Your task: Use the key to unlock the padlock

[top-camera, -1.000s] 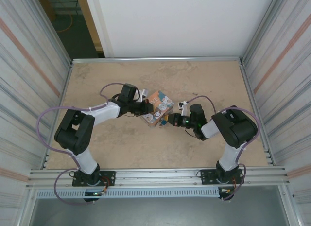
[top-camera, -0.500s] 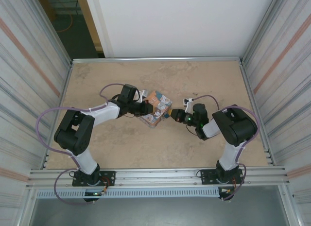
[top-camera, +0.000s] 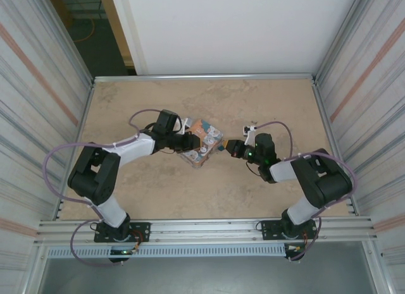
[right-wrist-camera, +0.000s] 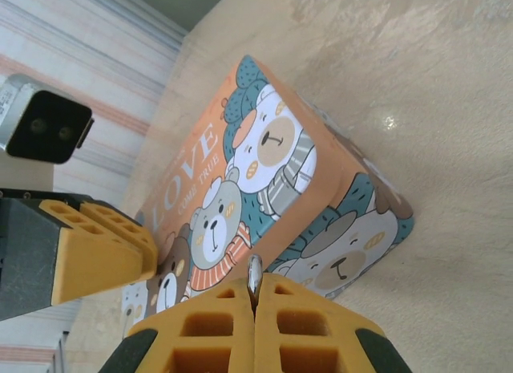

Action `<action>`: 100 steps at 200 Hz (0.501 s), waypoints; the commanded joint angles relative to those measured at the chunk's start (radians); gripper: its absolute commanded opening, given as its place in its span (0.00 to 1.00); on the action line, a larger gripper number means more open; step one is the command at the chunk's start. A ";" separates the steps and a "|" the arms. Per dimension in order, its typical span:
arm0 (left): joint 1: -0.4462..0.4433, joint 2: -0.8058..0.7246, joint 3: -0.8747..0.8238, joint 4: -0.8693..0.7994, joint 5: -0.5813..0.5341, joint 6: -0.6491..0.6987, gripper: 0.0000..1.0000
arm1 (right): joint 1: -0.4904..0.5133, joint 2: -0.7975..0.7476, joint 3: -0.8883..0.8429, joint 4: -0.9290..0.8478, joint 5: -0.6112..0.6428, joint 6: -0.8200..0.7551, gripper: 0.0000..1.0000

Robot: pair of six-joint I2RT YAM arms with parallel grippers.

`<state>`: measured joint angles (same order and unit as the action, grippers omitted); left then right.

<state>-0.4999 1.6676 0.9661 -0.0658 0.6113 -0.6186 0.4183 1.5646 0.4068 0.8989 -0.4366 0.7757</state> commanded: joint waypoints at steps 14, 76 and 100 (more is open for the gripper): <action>-0.006 -0.094 -0.006 -0.100 -0.034 0.005 0.28 | -0.005 -0.121 0.022 -0.214 0.029 -0.098 0.00; 0.010 -0.299 -0.047 -0.175 -0.131 0.069 0.34 | 0.048 -0.331 0.113 -0.612 0.084 -0.243 0.00; 0.025 -0.398 -0.085 -0.205 -0.195 0.103 0.37 | 0.082 -0.391 0.151 -0.750 0.108 -0.284 0.00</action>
<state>-0.4927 1.3613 0.9199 -0.2073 0.4976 -0.5755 0.4698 1.2407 0.5030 0.3576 -0.3641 0.5797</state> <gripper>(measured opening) 0.358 0.060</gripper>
